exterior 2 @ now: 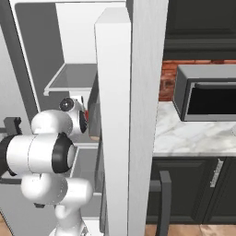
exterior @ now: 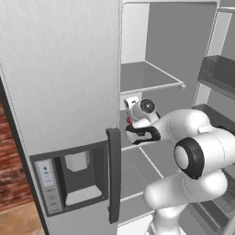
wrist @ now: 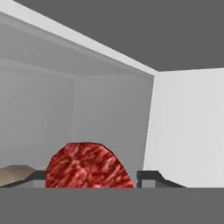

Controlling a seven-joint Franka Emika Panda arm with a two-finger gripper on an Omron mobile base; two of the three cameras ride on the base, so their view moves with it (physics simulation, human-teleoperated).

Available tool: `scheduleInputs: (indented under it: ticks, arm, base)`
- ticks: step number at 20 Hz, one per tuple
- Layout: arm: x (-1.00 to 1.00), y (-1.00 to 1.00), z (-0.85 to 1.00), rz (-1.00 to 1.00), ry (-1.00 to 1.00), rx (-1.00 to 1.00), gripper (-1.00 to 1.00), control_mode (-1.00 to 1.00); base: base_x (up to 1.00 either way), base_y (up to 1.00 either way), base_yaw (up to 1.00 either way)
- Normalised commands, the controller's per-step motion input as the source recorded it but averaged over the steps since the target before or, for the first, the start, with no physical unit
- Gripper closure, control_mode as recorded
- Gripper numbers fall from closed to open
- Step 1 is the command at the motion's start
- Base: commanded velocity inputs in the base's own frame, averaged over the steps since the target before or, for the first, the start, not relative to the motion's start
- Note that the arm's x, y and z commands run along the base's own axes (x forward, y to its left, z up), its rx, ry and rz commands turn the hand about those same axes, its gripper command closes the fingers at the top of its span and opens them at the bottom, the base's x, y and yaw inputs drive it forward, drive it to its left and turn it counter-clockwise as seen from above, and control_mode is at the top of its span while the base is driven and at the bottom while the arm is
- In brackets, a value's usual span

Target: Place the steak on the counter behind the older steak on the same shelf of the fridge to maintain FIFO order. Close the fridge door when finished.

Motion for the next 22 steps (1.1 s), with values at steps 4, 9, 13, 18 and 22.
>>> scheduleInputs:
  ticks: [4, 9, 13, 18, 22]
  arm:
    - [0.35, 0.0, -0.17, 0.08, 0.0, -0.03, 1.0, -1.0]
    - [0.32, 0.0, -0.25, 0.08, 0.0, -0.04, 1.0, -1.0]
    - [0.31, 0.03, -0.11, 0.06, 0.0, -0.04, 1.0, -1.0]
    - [0.19, 0.07, -0.16, 0.05, 0.0, -0.07, 1.0, -1.0]
    - [0.23, 0.13, -0.31, 0.06, 0.0, -0.09, 1.0, -1.0]
  base:
    - [0.0, 0.0, 0.0]
    - [0.0, 0.0, 0.0]
    - [0.0, 0.0, 0.0]
    - [0.0, 0.0, 0.0]
    - [0.0, 0.0, 0.0]
